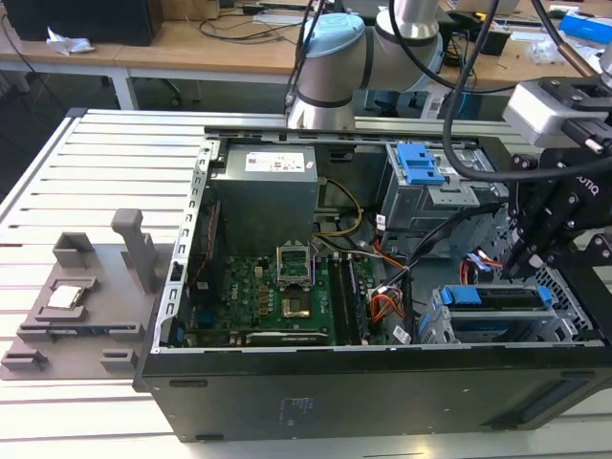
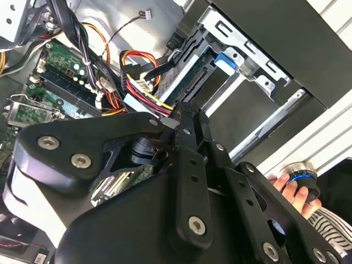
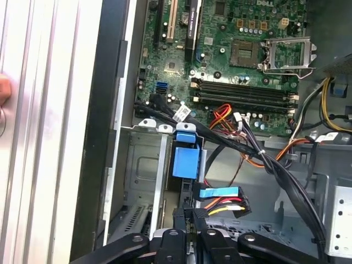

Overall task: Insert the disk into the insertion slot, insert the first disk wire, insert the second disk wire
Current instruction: 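Insert the first disk wire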

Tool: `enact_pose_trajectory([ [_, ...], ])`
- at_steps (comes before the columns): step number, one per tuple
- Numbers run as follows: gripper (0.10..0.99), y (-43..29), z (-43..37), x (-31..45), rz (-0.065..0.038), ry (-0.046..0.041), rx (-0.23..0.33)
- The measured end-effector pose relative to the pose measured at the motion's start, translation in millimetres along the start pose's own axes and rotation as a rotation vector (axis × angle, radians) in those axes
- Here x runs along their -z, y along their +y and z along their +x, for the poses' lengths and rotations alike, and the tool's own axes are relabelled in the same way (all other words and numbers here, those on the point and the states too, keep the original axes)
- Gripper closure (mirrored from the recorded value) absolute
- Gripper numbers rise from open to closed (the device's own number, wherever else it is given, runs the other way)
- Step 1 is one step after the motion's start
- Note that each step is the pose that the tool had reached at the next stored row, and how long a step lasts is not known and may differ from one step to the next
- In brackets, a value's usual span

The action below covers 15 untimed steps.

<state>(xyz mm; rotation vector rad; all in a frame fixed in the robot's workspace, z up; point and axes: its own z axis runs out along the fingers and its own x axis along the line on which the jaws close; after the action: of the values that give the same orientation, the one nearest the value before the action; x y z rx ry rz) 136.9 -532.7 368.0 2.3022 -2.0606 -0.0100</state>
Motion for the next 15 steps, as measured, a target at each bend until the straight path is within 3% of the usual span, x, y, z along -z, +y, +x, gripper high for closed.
enact_pose_trajectory([
  [15, 0.918, 0.5, 5.7, -4.4, 0.000, 0.0000, 0.000],
])
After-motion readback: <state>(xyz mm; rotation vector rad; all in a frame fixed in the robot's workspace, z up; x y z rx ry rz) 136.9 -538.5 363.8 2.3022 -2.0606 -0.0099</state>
